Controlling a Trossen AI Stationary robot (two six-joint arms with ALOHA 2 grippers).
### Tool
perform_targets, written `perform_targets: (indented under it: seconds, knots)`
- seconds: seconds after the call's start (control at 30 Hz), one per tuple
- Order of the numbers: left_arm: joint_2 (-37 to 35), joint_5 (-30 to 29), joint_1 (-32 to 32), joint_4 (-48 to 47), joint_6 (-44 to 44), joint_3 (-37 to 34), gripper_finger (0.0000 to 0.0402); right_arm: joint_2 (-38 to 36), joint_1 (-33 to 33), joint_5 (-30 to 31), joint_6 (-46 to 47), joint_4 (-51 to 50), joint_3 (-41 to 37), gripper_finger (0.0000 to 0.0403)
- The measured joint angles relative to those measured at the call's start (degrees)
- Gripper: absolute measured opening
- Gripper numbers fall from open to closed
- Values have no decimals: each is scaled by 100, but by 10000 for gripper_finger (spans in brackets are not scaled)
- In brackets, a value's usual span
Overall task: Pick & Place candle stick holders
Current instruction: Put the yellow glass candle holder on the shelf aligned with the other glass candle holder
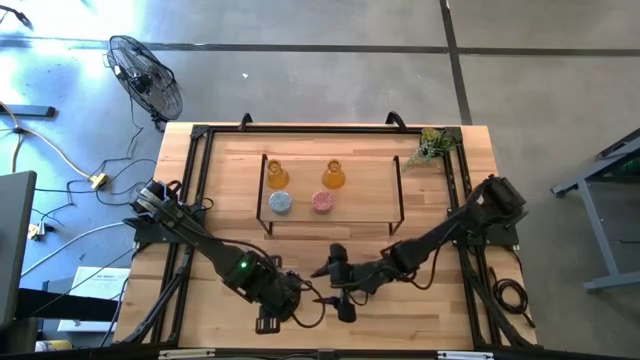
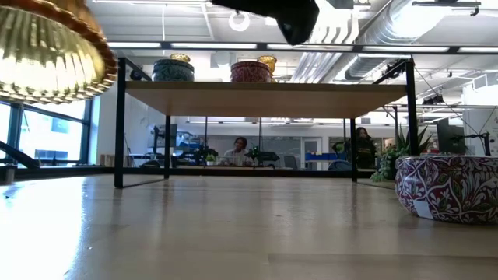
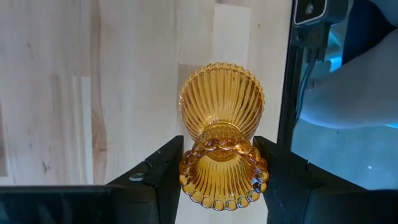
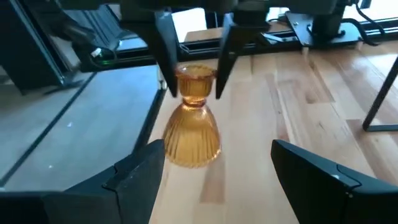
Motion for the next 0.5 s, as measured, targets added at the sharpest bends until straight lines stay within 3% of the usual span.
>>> perform_targets:
  seconds: [0.5]
  knots:
    - [-2, -543, 5, 331, 552, 0, 171, 426, -141, -405, -102, 591, 4, 291]
